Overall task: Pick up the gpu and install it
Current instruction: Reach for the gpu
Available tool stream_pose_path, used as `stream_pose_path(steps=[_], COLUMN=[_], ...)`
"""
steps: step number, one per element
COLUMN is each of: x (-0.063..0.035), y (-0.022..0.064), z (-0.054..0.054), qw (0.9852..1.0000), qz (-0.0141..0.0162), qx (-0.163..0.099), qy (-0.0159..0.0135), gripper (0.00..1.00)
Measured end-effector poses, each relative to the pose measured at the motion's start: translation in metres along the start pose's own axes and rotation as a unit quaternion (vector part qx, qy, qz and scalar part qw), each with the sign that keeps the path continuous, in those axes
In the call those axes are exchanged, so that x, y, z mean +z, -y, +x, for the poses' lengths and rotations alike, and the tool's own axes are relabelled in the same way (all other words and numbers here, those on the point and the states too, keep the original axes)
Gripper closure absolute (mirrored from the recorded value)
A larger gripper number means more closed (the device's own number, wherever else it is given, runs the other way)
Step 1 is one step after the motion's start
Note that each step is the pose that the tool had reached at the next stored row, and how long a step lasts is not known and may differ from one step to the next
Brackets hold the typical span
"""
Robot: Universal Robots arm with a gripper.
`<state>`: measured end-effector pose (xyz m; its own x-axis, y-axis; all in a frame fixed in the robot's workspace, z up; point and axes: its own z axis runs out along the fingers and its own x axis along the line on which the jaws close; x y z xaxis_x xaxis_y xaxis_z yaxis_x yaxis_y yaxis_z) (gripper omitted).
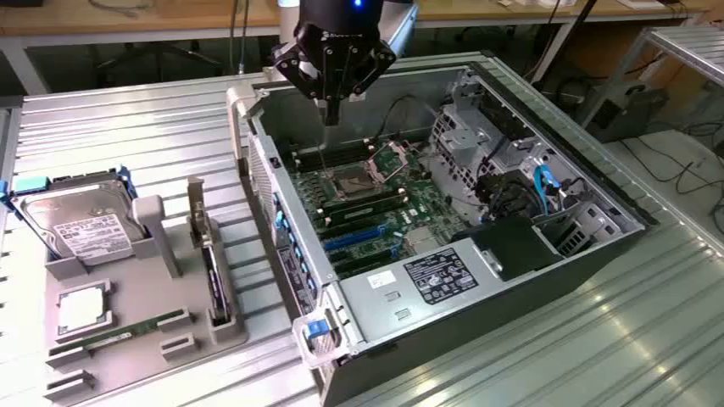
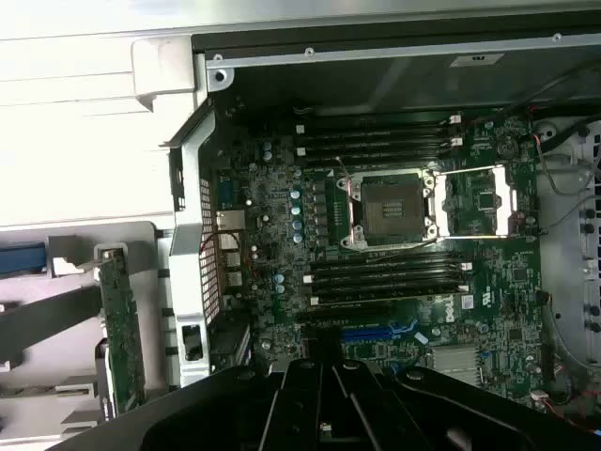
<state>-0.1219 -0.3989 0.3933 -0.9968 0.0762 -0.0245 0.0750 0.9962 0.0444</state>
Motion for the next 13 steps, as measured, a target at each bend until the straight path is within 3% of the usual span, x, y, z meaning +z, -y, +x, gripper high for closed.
stream_pose_path(steps=[13], x=[0.0000], y=[0.0001], z=[0.0000], qw=[1.0000], qz=[0.0000], qx=[0.000], qy=[0.0000], gripper=[0.89])
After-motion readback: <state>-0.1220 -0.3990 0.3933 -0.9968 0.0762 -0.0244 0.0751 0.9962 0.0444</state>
